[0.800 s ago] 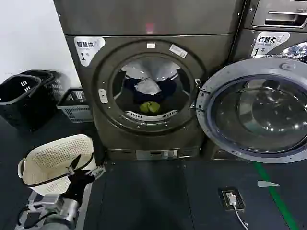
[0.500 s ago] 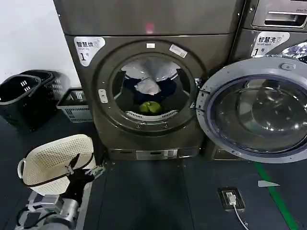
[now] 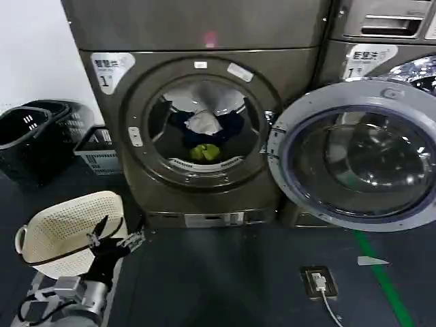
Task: Grasp the clothes from the dryer.
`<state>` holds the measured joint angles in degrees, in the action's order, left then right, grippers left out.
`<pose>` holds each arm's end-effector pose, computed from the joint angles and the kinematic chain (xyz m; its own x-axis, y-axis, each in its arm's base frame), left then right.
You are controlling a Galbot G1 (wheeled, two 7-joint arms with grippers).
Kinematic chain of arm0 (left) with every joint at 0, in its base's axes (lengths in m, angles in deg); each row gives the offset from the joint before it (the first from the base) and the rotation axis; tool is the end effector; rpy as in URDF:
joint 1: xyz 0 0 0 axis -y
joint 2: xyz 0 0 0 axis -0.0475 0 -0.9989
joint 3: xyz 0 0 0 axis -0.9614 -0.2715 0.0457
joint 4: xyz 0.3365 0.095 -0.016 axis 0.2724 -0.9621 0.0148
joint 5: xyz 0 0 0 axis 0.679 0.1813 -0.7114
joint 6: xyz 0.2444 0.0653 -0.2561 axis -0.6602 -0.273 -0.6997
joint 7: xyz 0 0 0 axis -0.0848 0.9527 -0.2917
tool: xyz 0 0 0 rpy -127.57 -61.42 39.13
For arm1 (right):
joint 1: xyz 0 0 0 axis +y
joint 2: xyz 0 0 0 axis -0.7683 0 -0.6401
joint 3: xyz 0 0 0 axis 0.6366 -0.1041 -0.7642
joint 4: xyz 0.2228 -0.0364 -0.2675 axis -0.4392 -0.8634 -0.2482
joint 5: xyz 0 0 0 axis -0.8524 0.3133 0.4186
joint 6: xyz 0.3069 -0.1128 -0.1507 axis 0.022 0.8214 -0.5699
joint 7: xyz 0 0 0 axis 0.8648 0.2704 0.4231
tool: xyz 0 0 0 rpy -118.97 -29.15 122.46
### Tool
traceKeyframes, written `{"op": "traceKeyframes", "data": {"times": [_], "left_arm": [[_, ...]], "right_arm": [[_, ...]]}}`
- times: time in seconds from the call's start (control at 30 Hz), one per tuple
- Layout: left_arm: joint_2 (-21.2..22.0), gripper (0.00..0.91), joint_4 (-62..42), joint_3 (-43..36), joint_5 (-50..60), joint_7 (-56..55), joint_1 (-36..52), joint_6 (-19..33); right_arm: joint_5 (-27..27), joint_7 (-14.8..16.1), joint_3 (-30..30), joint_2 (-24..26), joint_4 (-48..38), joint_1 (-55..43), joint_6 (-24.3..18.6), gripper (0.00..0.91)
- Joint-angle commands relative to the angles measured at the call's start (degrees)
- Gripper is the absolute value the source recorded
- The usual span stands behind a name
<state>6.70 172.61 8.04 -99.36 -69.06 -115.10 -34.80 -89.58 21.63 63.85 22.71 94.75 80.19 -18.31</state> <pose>0.1893 0.0644 -0.2249 -0.9987 -0.0001 0.0519 -0.0008 0.9999 -0.0141 -0.0121 -0.3479 0.0157 -0.5839 0.5963 -0.5509 0.8092 0.4817 -0.3363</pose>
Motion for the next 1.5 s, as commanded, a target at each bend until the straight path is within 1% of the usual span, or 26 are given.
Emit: {"op": "traceKeyframes", "data": {"times": [0.03,0.77,0.93,1.1,1.27,1.5], "left_arm": [[0.01,0.907,-0.01,0.08,0.06,-0.07,-0.03,0.1],[-0.55,0.907,-0.11,0.17,0.04,-0.04,-0.05,0.01],[-0.69,0.907,-0.25,0.17,0.03,-0.02,-0.02,0.01],[-0.49,0.907,-0.34,0.09,0.09,-0.01,0.24,-0.02],[-0.54,0.907,-0.4,-0.04,0.08,0.18,0.5,0.02],[-0.74,0.907,-0.44,0.04,0.17,0.2,0.64,0.07]], "right_arm": [[-0.1,0.11,-0.04,0.0,-0.05,-0.03,-0.16,0.907],[-0.37,0.62,-0.35,-0.49,0.47,-0.2,-0.19,0.907],[-0.6,0.8,-1.05,-0.53,0.4,-0.24,-2.91,0.907],[-0.67,1.34,-1.31,-0.64,0.21,-0.41,-3.37,0.907],[-0.75,1.11,-1.89,-0.82,0.14,-0.51,-4.37,0.907],[-0.61,0.99,-1.83,-0.97,0.18,-0.42,-4.39,0.907]]}}
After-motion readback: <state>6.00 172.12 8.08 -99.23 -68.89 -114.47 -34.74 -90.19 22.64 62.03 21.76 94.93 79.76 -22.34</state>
